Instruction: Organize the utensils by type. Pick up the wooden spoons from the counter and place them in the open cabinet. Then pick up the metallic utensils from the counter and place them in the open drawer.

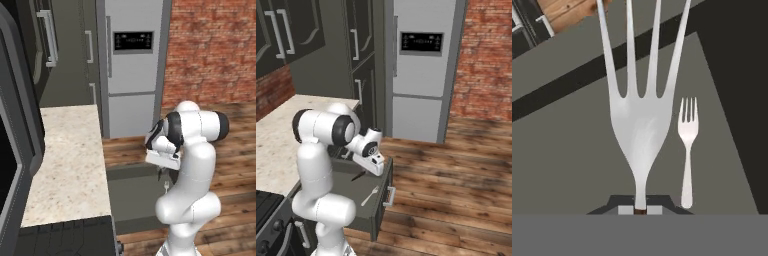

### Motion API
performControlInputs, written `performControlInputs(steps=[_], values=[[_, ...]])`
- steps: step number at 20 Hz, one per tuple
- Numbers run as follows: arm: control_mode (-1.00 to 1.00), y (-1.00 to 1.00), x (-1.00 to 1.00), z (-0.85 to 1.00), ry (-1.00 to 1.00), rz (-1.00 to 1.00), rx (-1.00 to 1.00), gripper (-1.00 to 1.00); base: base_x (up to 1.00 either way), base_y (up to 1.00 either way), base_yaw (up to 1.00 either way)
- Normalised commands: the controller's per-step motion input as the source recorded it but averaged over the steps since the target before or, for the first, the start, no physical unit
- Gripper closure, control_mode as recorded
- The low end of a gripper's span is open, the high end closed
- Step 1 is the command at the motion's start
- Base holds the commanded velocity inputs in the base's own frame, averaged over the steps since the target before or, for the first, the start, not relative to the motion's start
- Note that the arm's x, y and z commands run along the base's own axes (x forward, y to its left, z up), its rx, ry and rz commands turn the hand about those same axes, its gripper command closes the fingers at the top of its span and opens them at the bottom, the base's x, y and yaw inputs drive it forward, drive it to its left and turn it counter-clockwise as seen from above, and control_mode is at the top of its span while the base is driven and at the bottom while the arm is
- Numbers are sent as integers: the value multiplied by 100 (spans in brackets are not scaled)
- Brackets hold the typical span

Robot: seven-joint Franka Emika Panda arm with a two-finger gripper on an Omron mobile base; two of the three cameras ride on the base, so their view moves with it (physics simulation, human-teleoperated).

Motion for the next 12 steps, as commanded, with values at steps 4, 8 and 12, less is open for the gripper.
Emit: performControlInputs(steps=[4, 8, 12], values=[[-100, 57, -45, -1, 0, 1, -6, 100, 0, 0, 0], [-100, 62, -20, -10, 3, 0, -4, 100, 0, 0, 0], [-100, 44, 9, -15, 20, 0, 0, 100, 0, 0, 0]])
